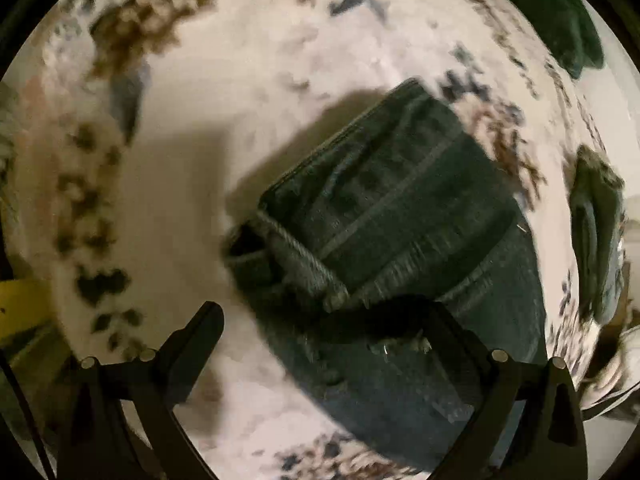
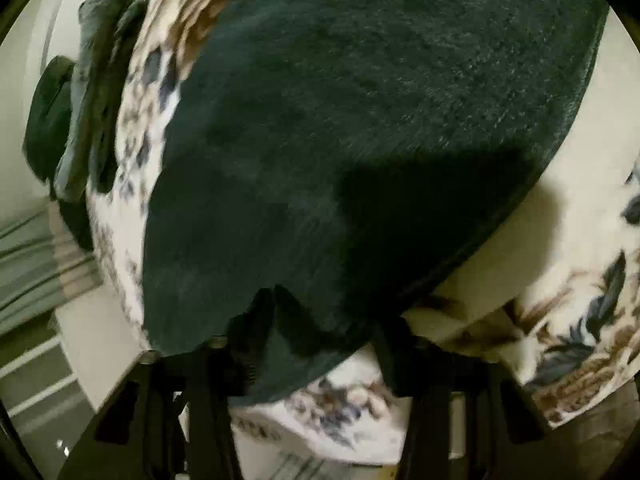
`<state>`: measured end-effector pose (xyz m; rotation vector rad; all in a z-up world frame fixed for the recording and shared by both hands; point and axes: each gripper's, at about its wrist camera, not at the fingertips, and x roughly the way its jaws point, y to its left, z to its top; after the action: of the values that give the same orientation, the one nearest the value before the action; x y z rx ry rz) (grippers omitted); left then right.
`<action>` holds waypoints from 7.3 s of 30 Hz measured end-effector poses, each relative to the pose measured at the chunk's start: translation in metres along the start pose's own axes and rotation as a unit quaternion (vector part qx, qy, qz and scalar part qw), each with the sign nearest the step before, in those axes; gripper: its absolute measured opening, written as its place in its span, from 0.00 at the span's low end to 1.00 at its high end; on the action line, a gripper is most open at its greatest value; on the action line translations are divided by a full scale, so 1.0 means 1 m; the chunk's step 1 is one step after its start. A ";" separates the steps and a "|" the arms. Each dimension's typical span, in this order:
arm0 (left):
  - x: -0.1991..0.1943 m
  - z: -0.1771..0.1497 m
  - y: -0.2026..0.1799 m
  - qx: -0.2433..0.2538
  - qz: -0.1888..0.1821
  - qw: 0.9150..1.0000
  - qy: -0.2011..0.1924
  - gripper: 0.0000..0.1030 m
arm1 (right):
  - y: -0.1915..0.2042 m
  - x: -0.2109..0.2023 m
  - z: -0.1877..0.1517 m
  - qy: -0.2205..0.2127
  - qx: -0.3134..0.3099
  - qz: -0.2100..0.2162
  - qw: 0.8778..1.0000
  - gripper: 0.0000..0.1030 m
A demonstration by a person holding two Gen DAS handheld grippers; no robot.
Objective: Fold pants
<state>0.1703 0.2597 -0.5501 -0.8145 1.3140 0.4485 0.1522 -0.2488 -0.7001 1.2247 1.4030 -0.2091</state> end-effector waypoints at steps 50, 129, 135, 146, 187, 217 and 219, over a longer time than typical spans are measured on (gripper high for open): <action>-0.020 0.009 0.009 0.103 0.020 0.993 -0.046 0.72 | 0.335 0.083 -0.004 0.207 -0.410 -0.124 0.880 0.24; 0.114 -0.298 -0.330 0.433 0.058 0.898 0.052 1.00 | -0.209 -0.231 0.273 -0.215 0.011 0.118 0.969 0.10; 0.116 -0.289 -0.335 0.421 0.057 0.902 0.074 1.00 | -0.196 -0.262 0.246 -0.261 0.010 0.110 0.959 0.06; 0.011 -0.225 -0.270 0.345 -0.012 0.938 0.024 1.00 | -0.023 -0.291 0.117 -0.300 -0.208 0.044 0.930 0.06; 0.036 -0.140 -0.219 0.396 -0.049 0.917 0.005 0.08 | 0.033 -0.101 0.010 -0.082 -0.285 -0.095 0.950 0.87; 0.029 0.002 0.100 -0.199 -0.215 0.943 -0.161 0.33 | 0.115 -0.003 -0.050 0.036 -0.355 -0.142 0.923 0.87; 0.008 -0.010 0.087 -0.179 -0.223 0.940 -0.188 0.32 | 0.114 -0.001 -0.051 0.037 -0.359 -0.144 0.921 0.87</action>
<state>0.1042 0.3077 -0.5813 -1.2295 0.6694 0.4553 0.2048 -0.1626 -0.6264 0.4203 1.5280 0.1513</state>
